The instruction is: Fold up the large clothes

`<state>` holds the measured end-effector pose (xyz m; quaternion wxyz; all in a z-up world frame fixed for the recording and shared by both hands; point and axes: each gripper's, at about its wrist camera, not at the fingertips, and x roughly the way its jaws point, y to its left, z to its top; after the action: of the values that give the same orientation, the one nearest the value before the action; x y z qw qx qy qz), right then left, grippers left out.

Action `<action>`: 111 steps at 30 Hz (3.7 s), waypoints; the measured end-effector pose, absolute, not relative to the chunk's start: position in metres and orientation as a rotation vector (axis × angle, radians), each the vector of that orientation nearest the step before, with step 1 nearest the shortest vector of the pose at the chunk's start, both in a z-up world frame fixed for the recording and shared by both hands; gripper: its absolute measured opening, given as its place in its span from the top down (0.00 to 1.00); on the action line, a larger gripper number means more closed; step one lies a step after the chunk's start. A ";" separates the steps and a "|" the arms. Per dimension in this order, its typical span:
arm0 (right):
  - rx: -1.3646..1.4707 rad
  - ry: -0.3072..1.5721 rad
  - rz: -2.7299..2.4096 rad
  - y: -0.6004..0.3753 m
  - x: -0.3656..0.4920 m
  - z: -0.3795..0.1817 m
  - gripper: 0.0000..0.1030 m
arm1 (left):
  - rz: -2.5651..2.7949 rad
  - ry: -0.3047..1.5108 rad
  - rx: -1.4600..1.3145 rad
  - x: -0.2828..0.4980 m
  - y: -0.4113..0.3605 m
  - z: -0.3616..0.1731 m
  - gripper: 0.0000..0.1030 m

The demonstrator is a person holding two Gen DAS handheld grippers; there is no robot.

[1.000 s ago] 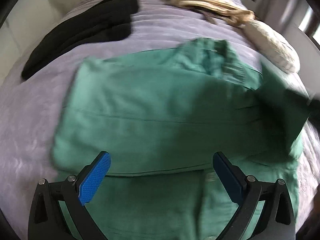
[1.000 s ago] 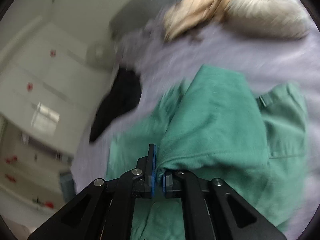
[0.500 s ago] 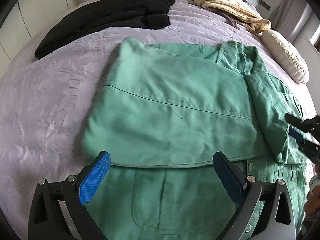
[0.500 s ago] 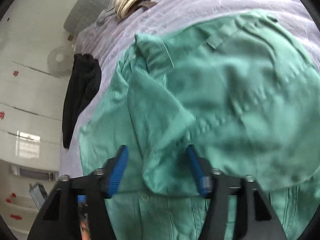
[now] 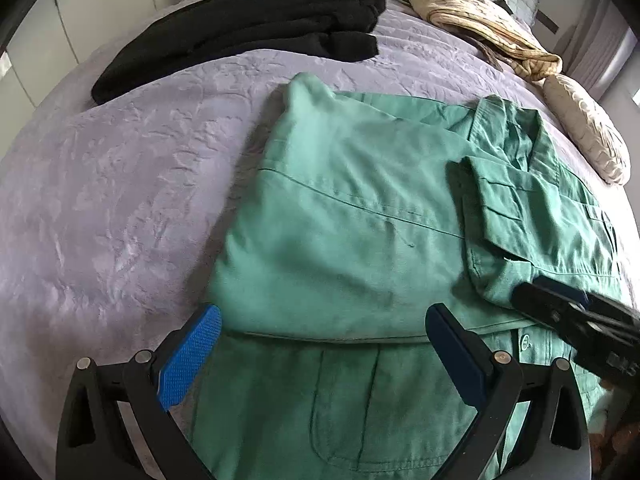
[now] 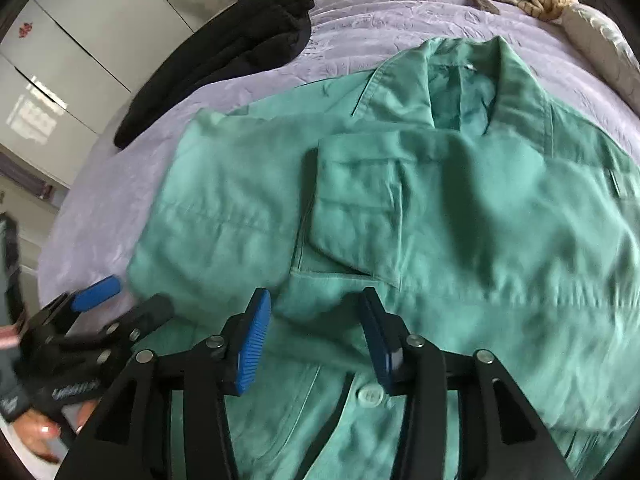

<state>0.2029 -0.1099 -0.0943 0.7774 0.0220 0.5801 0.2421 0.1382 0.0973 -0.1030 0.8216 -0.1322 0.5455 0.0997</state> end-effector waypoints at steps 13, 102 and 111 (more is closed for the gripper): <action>0.370 1.131 0.061 -0.344 0.211 -0.051 0.48 | 0.079 1.185 -0.223 0.189 0.033 -0.108 0.00; 0.674 1.155 -0.043 -0.422 0.151 -0.101 0.92 | 0.084 1.182 0.014 0.205 0.002 -0.141 0.00; 0.729 1.175 -0.041 -0.454 0.130 -0.120 1.00 | 0.186 1.210 0.032 0.186 0.041 -0.141 0.00</action>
<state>0.1299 -0.4542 -0.1202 0.7700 0.3363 0.5418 -0.0190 0.1855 0.0408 -0.1411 0.8183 0.0150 0.5679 0.0871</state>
